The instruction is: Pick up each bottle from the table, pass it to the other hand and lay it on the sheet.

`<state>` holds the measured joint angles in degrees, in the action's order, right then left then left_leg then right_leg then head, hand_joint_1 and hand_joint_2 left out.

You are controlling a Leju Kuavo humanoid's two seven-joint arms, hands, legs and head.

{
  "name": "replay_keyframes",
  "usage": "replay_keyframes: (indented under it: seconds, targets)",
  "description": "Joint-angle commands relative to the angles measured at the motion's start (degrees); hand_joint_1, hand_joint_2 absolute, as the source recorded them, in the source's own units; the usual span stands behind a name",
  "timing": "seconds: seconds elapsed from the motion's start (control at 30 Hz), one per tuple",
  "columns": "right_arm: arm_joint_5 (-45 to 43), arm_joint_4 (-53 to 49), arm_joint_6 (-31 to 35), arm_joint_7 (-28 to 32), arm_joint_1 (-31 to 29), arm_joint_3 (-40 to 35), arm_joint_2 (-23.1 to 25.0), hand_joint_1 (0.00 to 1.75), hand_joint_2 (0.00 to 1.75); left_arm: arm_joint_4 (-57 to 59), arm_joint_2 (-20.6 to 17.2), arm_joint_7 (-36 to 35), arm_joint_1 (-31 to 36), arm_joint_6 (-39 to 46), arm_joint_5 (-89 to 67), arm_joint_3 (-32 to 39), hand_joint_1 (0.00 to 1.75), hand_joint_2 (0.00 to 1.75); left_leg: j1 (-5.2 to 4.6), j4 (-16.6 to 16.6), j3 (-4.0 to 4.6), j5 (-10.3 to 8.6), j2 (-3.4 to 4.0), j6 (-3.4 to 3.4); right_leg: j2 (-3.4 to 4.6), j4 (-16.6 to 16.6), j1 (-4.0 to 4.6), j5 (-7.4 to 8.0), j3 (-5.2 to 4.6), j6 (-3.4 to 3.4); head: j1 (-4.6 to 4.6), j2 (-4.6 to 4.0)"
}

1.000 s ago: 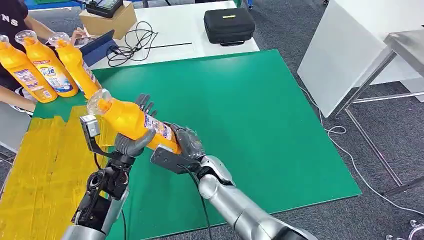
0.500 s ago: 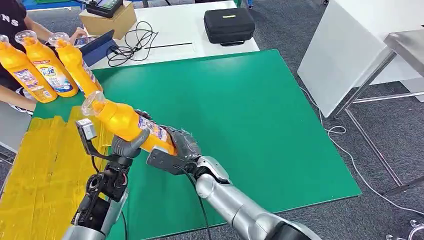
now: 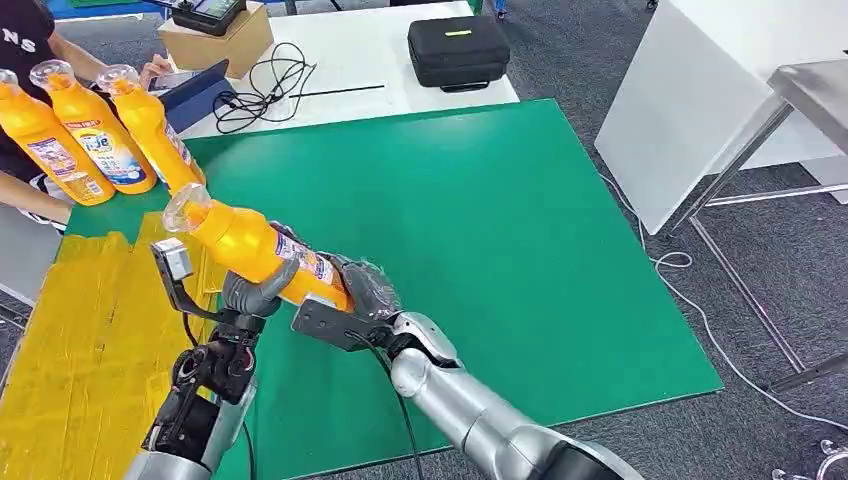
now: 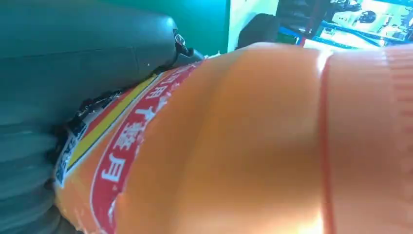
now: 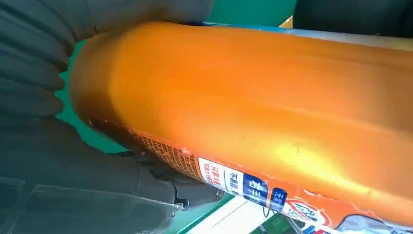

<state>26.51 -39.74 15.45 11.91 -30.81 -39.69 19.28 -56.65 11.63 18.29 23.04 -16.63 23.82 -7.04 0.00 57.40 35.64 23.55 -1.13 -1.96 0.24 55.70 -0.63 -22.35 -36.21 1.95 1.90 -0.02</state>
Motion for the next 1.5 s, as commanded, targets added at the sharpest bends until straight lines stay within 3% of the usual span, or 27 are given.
replay_keyframes:
  seconds: [0.03,0.23,0.27,0.3,0.4,0.5,0.67,0.77,0.87,1.03,1.2,1.27,1.33,1.5]
  targets:
    - [1.13,2.36,-1.47,2.14,0.75,-6.39,0.72,1.75,1.75,3.0,0.22,-0.51,4.49,1.73,-0.29,2.22,1.75,1.75,0.07,0.0,-0.26,0.13,0.04,0.1,-0.04,-0.02,0.08,-0.13,0.28,-0.07,0.0,0.0]
    - [2.19,1.39,-0.41,3.69,1.39,-3.87,0.09,1.75,1.75,-0.02,-0.2,0.84,2.98,1.96,-1.02,3.34,1.75,1.75,0.08,0.02,-0.38,0.2,0.09,0.11,-0.02,-0.02,0.1,-0.18,0.4,-0.08,0.0,0.0]
    - [-5.0,-6.14,2.01,10.91,6.43,3.61,0.72,0.0,1.75,-4.83,-2.37,8.13,2.6,9.29,-8.29,1.85,1.75,1.75,0.06,-0.01,-0.21,0.1,0.04,0.08,-0.04,-0.03,0.07,-0.1,0.23,-0.05,0.0,0.0]
    - [-17.21,-18.56,-0.85,16.74,9.64,9.3,-5.86,0.0,1.75,-12.21,-3.66,9.45,1.16,21.65,-19.3,2.25,1.75,1.75,0.09,0.05,-0.35,0.21,0.06,0.12,-0.05,0.02,0.11,-0.2,0.39,-0.08,0.0,0.0]
    - [-21.89,-38.82,-5.22,15.17,18.1,16.87,-10.93,0.0,1.75,-18.15,-5.51,5.15,0.45,27.76,-28.94,4.37,1.75,1.75,0.15,0.06,-0.11,0.11,-0.21,0.07,-0.3,-0.05,0.17,-0.15,0.24,-0.05,-0.04,0.0]
    - [-21.33,-45.06,-4.16,15.43,21.24,19.54,-11.29,0.0,1.75,-15.77,-6.47,4.39,1.79,39.8,-44.4,5.0,1.75,1.75,0.09,0.06,-0.38,0.29,0.0,0.09,-0.17,0.02,0.09,-0.29,0.44,-0.07,-0.02,0.0]
    - [-21.6,-46.79,0.16,17.29,23.0,20.56,-11.62,0.0,1.75,-11.54,-8.96,3.07,4.13,43.91,-54.91,5.05,1.75,1.75,0.04,0.03,-0.12,0.15,-0.16,0.08,-0.32,-0.01,0.06,-0.18,0.21,-0.08,0.05,0.0]
    - [-20.94,-49.14,1.38,17.2,24.4,21.15,-12.07,0.0,1.75,-11.34,-9.73,1.09,5.45,43.22,-60.83,3.72,1.75,1.75,0.07,0.08,-0.22,0.22,-0.02,0.11,-0.24,0.03,0.09,-0.22,0.29,-0.1,0.0,0.0]
    - [-19.1,-52.63,3.26,16.44,26.42,22.98,-12.2,0.0,1.75,-7.8,-11.97,-7.85,9.13,44.05,-81.8,0.15,1.75,1.75,0.06,0.04,-0.13,0.13,-0.22,0.1,-0.42,0.01,0.07,-0.21,0.22,-0.1,0.02,0.0]
    - [-17.36,-54.48,0.98,13.71,26.27,25.15,-11.09,0.0,1.75,7.49,-14.33,-16.21,20.24,33.49,-104.69,-5.99,1.75,1.75,0.09,0.13,-0.19,0.16,-0.23,0.13,-0.45,0.08,0.11,-0.25,0.28,-0.1,0.0,0.0]
    - [-16.86,-53.78,0.46,13.69,25.94,25.66,-10.47,0.0,1.75,13.63,-14.12,-15.63,22.76,34.47,-105.59,-6.22,1.75,1.75,0.03,0.03,-0.19,0.09,-0.04,0.09,-0.24,0.01,0.04,-0.12,0.21,-0.08,-0.02,0.0]
    - [-16.47,-53.07,-0.41,13.74,25.74,26.11,-10.13,0.0,1.75,21.36,-14.46,-15.09,25.93,28.33,-107.48,-8.0,1.75,1.75,0.05,0.02,-0.3,0.15,0.0,0.11,-0.16,-0.01,0.07,-0.16,0.32,-0.1,0.0,0.0]
    - [-16.25,-52.65,-0.84,13.92,25.75,26.46,-9.93,0.0,1.75,26.83,-14.61,-14.89,27.7,29.88,-108.3,-8.84,1.75,1.75,0.07,0.03,-0.37,0.15,-0.09,0.12,-0.25,-0.01,0.09,-0.2,0.41,-0.11,0.02,0.0]
    - [-16.24,-52.62,-0.86,13.96,25.78,26.48,-9.92,0.0,1.75,27.26,-14.62,-14.84,27.79,30.22,-108.26,-8.86,1.75,1.75,0.08,0.08,-0.4,0.23,0.15,0.13,-0.03,0.04,0.1,-0.2,0.39,-0.12,0.0,0.0]
